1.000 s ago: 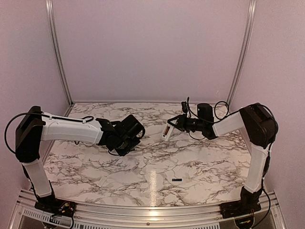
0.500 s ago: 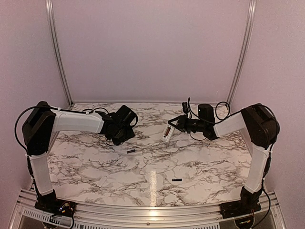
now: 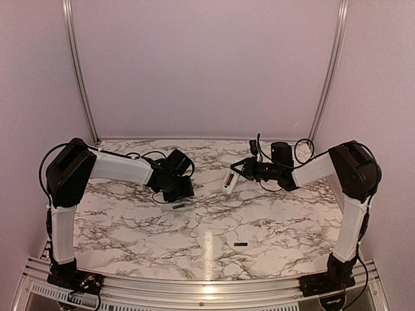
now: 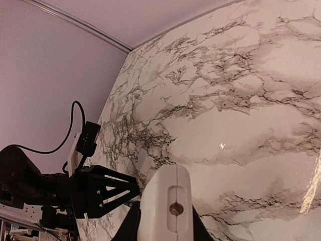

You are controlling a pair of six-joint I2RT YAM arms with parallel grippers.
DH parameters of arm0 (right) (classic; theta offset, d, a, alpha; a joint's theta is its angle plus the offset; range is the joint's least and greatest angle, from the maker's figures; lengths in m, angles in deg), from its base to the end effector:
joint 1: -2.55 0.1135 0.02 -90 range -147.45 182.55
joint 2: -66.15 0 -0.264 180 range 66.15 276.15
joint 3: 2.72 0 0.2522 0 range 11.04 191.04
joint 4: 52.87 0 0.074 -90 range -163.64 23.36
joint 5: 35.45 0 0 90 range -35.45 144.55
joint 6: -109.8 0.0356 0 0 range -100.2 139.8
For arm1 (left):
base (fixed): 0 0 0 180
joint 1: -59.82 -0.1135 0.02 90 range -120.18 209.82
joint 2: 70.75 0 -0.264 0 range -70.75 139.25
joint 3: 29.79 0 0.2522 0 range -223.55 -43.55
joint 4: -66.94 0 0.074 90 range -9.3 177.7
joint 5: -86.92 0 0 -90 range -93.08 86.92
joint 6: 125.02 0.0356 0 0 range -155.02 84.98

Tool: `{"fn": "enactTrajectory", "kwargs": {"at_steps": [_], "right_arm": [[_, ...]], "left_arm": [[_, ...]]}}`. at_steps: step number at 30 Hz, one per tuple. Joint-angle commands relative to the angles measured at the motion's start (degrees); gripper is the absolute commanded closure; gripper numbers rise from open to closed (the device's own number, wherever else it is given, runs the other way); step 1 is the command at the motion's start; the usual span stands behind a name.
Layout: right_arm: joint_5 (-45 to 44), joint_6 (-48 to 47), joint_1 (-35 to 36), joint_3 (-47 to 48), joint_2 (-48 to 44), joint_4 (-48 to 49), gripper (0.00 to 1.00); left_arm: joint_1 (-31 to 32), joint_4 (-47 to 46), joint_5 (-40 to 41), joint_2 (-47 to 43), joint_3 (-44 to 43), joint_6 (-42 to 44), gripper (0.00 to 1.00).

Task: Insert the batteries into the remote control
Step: Move the battery to the center of the board.

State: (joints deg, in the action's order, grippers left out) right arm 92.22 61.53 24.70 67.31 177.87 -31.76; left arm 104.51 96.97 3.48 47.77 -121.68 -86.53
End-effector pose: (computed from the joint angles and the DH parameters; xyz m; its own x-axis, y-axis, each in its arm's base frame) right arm 0.3638 0.1716 0.1551 -0.7943 0.2455 -0.5557 -0.4015 0.4744 0.7835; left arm 0.3097 -0.3006 0.1411 -0.8816 -0.2217 -0.4168 -0.0578 0.9269 -0.3708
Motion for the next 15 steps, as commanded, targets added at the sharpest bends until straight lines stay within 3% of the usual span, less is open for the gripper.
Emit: {"fn": "enactTrajectory", "kwargs": {"at_steps": [1,15], "right_arm": [[0.51,-0.16,-0.75,-0.79,-1.95,0.41,1.0],[0.3,1.06,-0.88,-0.95,-1.86,1.21,1.0]], "left_arm": [[0.4,-1.87,-5.09,1.22,0.54,1.39,0.48],[1.76,-0.31,-6.39,-0.91,6.43,2.12,0.49]]}}
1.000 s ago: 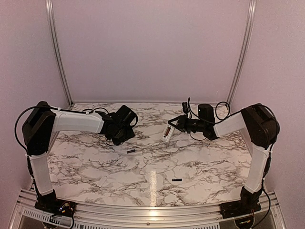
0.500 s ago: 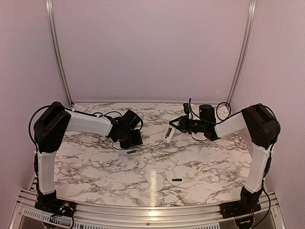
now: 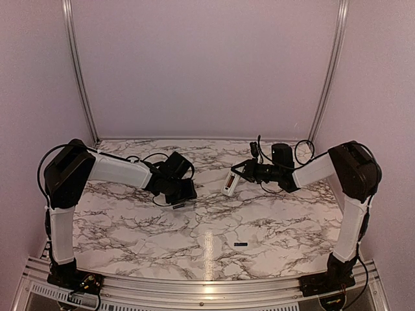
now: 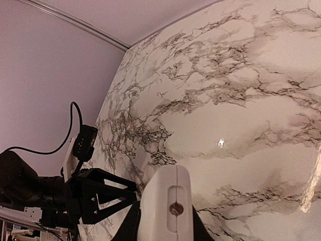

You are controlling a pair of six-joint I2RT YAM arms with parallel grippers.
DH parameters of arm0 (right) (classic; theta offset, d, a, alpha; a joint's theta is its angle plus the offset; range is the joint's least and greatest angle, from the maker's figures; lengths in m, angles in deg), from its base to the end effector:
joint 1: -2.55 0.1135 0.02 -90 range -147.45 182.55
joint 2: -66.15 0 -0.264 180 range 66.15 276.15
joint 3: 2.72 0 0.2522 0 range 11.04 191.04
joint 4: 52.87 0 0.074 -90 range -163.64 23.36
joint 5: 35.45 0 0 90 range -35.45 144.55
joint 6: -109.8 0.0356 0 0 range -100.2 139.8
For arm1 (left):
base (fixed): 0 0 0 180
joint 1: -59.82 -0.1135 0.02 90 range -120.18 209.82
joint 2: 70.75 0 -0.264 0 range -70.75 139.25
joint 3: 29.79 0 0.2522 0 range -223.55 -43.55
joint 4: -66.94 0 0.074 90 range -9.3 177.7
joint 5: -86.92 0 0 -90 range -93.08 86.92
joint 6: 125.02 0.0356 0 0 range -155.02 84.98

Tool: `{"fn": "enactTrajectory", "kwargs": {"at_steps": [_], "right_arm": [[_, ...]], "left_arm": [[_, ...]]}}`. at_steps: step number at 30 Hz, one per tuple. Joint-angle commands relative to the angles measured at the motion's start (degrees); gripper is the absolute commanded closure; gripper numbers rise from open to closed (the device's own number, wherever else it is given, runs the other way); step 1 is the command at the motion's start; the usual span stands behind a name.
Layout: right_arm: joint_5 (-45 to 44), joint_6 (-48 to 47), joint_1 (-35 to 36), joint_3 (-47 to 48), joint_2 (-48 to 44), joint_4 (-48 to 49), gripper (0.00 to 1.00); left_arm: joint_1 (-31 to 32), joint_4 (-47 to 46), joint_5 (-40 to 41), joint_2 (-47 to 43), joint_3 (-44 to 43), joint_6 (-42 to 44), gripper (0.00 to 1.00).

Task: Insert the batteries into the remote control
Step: Move the battery to the center of the board.

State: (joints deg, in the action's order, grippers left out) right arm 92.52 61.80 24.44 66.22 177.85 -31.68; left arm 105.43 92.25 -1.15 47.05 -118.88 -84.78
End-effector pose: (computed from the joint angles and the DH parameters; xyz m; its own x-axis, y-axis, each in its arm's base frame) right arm 0.3609 0.1686 0.1500 -0.8054 0.2449 -0.5398 -0.3847 0.4768 0.7904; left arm 0.3007 -0.3055 0.1372 -0.9003 -0.1709 -0.4003 0.0203 0.9022 -0.4309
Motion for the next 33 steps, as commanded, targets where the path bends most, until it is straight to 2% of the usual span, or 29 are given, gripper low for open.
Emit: {"fn": "enactTrajectory", "kwargs": {"at_steps": [1,13,25,28,33], "right_arm": [[-0.01,0.85,-0.62,0.11,-1.84,1.16,1.0],[0.0,0.94,-0.62,0.03,-1.92,1.06,1.0],[0.47,1.09,-0.62,0.29,-1.5,1.15,1.0],[0.77,1.22,-0.62,0.12,-1.35,1.39,1.0],[0.96,1.12,-0.66,0.11,-1.32,1.43,1.0]], "left_arm": [[0.88,4.65,-1.63,-0.53,4.08,0.29,0.49],[1.58,6.32,-1.75,-3.04,5.61,0.6,0.49],[2.84,9.83,-0.57,-4.99,7.09,5.47,0.51],[2.78,10.69,2.41,-7.76,7.37,9.7,0.5],[2.78,12.64,7.17,-13.84,7.71,21.75,0.39]]}}
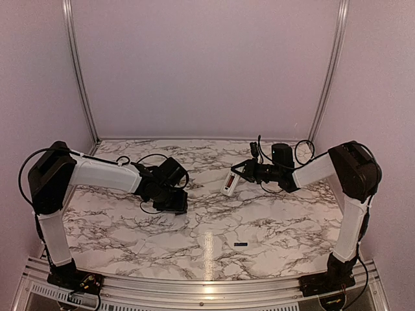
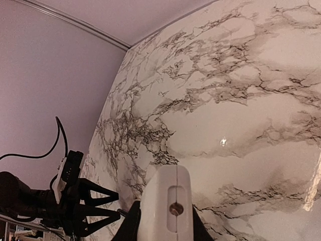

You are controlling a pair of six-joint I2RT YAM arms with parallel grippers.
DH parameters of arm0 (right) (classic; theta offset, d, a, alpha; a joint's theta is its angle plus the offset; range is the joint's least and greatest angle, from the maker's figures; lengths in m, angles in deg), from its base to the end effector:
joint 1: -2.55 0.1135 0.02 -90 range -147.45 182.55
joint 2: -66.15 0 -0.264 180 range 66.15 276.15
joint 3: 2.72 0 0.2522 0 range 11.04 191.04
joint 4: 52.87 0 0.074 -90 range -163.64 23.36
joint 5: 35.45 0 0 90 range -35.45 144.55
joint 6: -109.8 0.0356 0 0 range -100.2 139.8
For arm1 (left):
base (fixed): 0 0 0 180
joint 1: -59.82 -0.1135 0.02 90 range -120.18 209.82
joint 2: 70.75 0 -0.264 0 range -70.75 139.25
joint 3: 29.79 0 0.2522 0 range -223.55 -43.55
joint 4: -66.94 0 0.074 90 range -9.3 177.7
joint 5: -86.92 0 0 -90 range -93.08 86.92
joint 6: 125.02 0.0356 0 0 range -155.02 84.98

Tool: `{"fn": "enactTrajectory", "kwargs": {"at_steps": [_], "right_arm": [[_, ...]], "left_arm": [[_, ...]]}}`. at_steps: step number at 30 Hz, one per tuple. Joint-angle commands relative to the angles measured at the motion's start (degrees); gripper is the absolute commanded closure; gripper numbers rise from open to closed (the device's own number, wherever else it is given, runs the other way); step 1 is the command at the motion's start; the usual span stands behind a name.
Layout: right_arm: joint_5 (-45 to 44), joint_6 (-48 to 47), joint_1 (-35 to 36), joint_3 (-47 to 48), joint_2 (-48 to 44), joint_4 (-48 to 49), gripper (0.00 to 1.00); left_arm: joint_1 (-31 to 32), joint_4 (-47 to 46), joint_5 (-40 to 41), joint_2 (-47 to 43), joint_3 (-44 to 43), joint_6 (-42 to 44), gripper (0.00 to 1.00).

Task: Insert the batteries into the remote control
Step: Move the battery to the center of the board.

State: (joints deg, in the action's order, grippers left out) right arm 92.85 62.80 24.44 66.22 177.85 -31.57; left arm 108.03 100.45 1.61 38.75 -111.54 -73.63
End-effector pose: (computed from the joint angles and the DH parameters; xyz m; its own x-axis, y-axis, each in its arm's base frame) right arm 0.3608 0.1687 0.1503 -0.8128 0.2502 -0.5260 -0.3739 0.4683 0.8005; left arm 0.2580 -0.2843 0.1489 -0.9039 0.0781 -0.4205 0.1956 0.9498 -0.2440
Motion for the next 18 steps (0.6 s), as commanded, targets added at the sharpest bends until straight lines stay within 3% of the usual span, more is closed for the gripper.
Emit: {"fn": "enactTrajectory", "kwargs": {"at_steps": [1,3,6,18], "right_arm": [[0.63,0.03,-0.63,0.11,-1.39,1.2,1.0],[0.68,0.02,-0.62,0.27,-1.39,1.14,1.0],[0.8,0.02,-0.58,0.58,-1.16,1.09,1.0],[1.69,-1.16,4.68,7.77,3.52,-0.88,1.0]], "left_arm": [[0.15,5.06,4.65,-6.39,0.54,13.44,0.35],[0.15,5.72,3.22,-7.75,1.14,17.36,0.29],[0.13,7.2,1.96,-8.03,1.35,20.3,0.27],[3.22,7.09,5.87,-5.31,5.05,18.2,0.39]]}}
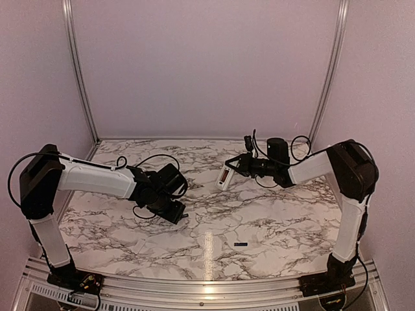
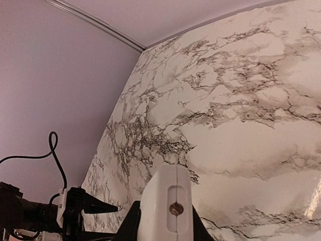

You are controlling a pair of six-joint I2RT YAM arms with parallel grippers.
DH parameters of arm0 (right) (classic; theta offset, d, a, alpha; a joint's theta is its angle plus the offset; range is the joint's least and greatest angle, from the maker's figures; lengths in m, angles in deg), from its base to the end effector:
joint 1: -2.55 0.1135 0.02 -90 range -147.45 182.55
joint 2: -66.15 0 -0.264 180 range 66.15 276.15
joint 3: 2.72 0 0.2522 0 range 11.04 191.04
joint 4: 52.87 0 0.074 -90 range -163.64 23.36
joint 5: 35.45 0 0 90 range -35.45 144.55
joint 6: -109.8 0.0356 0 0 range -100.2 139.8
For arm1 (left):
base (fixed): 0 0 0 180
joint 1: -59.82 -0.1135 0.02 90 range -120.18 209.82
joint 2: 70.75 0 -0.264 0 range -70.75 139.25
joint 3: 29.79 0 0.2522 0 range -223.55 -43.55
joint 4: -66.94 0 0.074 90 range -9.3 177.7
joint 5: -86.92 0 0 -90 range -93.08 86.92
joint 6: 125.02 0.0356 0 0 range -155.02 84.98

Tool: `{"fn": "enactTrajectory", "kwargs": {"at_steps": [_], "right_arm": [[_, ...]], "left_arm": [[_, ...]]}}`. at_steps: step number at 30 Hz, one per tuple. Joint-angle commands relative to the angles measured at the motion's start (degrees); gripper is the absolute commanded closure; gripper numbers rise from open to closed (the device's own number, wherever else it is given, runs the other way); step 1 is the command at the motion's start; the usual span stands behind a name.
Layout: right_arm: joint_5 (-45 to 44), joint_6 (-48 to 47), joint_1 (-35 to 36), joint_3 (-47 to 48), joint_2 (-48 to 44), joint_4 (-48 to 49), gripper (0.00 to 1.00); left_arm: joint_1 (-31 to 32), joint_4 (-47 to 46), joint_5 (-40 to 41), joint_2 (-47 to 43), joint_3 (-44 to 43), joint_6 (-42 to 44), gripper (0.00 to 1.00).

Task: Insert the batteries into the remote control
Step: Move the battery to the center of the board, then adjust the battery at the center of the board.

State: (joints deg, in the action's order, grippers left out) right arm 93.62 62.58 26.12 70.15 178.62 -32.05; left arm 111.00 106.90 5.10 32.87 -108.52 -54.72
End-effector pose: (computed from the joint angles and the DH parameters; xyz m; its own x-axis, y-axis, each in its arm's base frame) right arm 0.3682 0.1851 0.1640 -0.7989 0.2268 -0.5571 -0.4289 0.4346 0.7920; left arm 0.2280 -0.2753 0.1650 -0.7814 0.4389 -0.4435 0.4991 0.8663 -0.0220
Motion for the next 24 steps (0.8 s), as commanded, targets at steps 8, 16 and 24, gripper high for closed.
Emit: {"fn": "enactTrajectory", "kwargs": {"at_steps": [8,16,24], "right_arm": [[-0.68,0.84,7.77,7.63,7.68,2.23,1.0],[-1.92,0.9,10.81,13.67,12.57,2.13,1.0],[-2.92,0.3,13.08,17.43,16.97,2.09,1.0]], "left_arm": [[0.92,-1.19,3.09,0.91,4.26,-2.38,0.39],[1.03,-3.26,4.91,1.5,5.53,-4.16,0.38],[1.03,-4.04,5.86,1.5,5.97,-5.14,0.39]]}}
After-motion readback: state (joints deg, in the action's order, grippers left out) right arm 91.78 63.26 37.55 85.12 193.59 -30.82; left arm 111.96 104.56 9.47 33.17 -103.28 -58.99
